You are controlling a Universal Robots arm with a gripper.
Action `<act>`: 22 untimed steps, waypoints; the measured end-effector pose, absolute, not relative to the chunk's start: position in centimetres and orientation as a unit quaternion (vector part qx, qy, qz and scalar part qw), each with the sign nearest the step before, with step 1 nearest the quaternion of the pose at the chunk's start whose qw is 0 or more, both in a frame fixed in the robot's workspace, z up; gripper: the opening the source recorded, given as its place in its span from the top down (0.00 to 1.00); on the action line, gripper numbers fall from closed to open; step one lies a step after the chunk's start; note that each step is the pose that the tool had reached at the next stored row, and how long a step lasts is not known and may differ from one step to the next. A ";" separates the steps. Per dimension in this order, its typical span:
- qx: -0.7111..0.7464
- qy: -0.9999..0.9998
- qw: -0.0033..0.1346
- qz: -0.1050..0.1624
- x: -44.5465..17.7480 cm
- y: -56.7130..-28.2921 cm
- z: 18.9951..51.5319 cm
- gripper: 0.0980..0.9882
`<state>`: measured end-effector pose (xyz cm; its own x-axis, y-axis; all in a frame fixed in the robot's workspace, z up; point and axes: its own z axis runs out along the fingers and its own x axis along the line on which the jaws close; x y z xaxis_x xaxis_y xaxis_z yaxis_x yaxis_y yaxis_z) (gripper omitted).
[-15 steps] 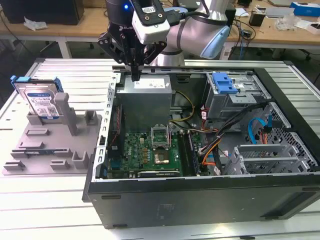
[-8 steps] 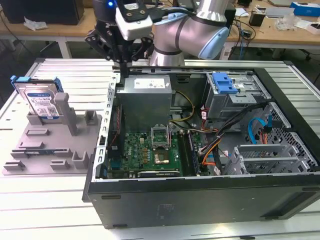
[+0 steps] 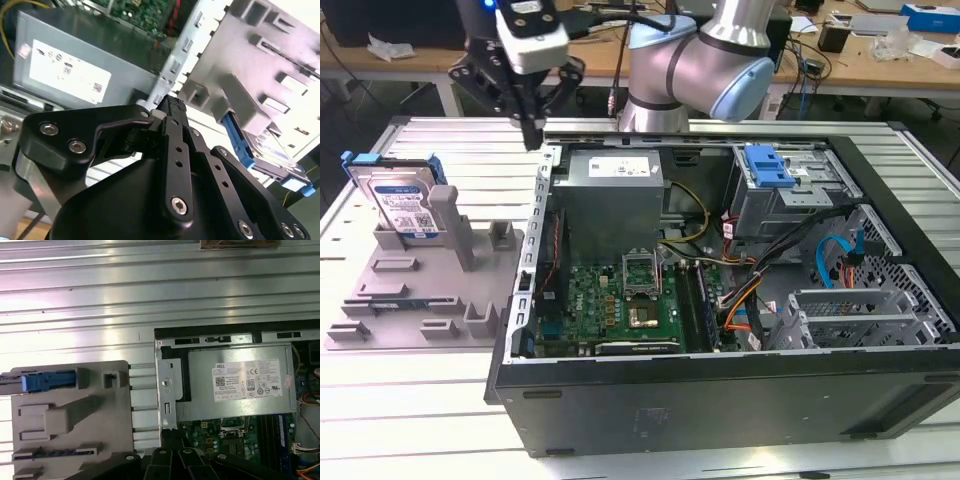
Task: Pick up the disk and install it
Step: 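Reach for the disk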
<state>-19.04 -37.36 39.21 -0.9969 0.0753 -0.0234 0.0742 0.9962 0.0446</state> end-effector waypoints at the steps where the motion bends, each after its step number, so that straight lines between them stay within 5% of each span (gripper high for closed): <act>1: 0.037 0.999 0.013 0.022 -19.6 -37.1 39.2 0.99; 22: 0.037 0.999 0.013 0.021 -32.1 -32.7 38.8 0.99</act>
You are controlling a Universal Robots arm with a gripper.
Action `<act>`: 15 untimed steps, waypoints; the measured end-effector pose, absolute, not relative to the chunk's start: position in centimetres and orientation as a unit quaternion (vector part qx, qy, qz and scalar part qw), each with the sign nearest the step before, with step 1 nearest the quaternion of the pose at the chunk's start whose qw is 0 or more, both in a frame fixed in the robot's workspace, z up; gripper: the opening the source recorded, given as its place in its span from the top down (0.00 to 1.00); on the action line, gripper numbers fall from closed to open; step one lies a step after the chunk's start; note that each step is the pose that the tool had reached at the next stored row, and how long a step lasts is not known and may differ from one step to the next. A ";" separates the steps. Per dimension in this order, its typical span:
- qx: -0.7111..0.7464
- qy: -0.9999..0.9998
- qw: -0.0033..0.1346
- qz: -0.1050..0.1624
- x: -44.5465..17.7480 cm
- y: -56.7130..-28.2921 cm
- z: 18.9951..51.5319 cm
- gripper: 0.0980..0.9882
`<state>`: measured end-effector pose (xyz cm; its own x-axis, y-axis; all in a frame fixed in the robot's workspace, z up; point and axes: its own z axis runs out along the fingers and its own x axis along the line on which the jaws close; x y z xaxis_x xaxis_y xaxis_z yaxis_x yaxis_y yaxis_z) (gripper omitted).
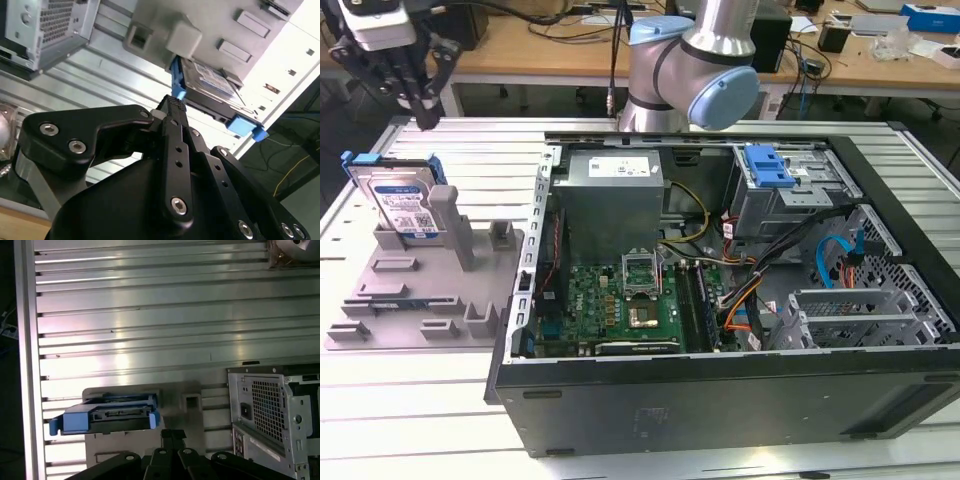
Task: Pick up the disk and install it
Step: 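Reach for the disk, then pick up the disk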
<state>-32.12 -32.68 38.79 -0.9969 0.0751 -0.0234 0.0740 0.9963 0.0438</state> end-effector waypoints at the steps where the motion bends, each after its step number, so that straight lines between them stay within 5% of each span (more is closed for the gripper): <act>1: 0.037 0.999 0.013 0.021 -32.6 -32.5 38.8 0.99; 15: 0.037 0.999 0.013 0.020 -34.4 -32.0 38.7 0.99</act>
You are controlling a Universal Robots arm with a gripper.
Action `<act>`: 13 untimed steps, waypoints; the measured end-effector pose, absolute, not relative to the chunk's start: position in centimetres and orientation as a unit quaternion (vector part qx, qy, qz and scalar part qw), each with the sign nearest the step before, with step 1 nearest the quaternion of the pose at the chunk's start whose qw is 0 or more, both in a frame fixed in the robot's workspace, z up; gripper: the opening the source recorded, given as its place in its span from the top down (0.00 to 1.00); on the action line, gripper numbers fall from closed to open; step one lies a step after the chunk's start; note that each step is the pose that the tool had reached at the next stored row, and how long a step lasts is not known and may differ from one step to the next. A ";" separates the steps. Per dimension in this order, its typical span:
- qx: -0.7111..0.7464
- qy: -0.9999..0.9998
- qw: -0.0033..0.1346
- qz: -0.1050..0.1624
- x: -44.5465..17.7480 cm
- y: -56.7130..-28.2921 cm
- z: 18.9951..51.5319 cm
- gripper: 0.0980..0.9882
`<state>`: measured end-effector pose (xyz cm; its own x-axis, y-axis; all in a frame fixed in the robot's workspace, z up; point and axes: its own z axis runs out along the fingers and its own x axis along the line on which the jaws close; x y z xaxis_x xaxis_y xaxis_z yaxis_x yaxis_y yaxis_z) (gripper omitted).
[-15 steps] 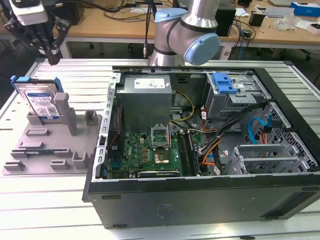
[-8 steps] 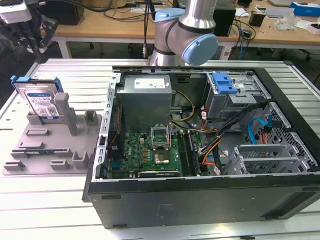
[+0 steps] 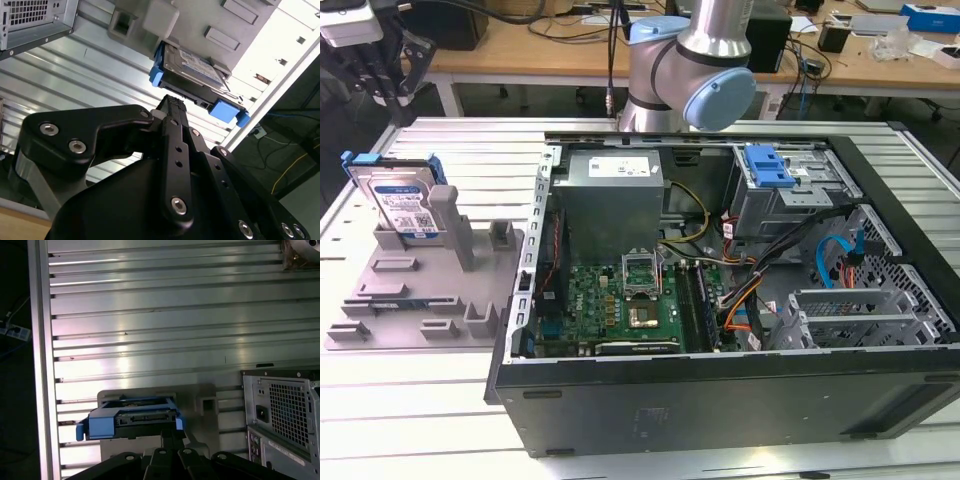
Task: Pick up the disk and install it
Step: 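Pick up the disk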
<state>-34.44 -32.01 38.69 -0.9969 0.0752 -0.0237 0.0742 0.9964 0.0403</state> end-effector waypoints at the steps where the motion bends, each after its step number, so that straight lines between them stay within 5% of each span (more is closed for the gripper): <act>1: 0.037 0.999 0.013 0.020 -34.4 -32.0 38.7 0.99; 13: -0.009 1.000 0.011 0.020 -34.4 -32.0 38.7 0.99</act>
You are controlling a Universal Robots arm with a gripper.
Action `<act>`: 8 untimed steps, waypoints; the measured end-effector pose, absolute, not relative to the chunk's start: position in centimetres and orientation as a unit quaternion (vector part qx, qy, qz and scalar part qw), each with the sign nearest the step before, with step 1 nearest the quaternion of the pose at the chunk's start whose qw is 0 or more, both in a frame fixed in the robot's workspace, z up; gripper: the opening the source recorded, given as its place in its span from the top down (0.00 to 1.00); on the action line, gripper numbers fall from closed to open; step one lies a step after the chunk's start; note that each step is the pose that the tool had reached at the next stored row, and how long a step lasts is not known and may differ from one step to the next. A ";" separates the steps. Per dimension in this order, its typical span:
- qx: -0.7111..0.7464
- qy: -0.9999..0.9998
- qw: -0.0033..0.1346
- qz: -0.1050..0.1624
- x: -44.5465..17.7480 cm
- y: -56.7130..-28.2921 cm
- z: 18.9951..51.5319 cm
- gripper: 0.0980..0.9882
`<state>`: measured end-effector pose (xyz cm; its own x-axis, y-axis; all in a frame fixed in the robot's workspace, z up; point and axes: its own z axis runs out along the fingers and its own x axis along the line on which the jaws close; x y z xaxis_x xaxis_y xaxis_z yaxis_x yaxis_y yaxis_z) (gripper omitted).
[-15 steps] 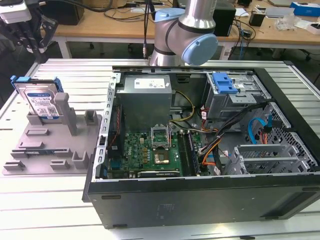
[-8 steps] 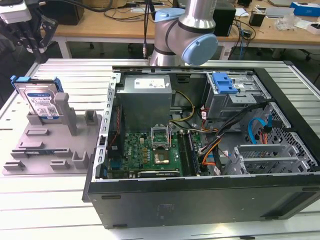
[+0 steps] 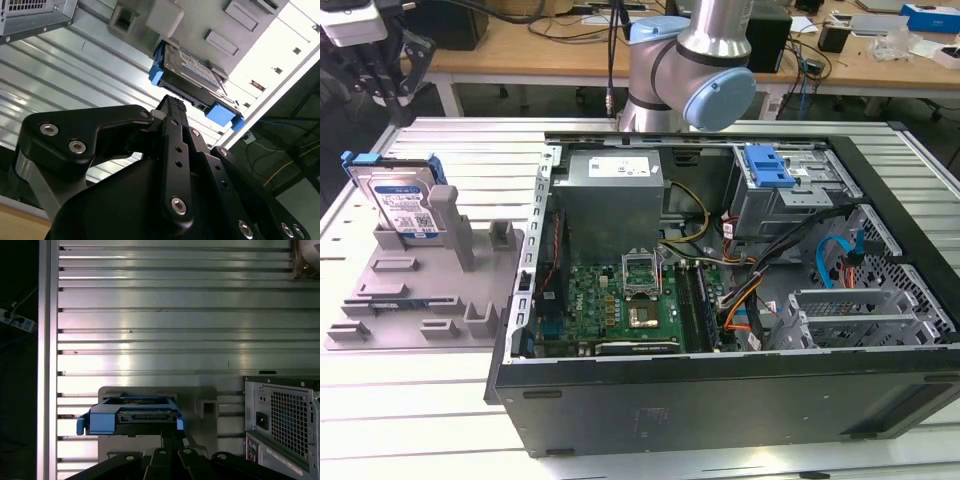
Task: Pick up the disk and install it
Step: 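Pick up the disk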
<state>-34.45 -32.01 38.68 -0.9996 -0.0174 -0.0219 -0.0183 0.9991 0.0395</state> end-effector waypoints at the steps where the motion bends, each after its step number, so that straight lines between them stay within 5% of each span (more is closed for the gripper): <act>1: -0.028 0.999 0.010 0.020 -34.4 -32.0 38.7 0.99; 8: -0.121 0.992 0.008 0.021 -34.4 -32.0 38.6 0.98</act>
<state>-34.44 -32.01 38.61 -0.9708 -0.2390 -0.0208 -0.2397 0.9700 0.0397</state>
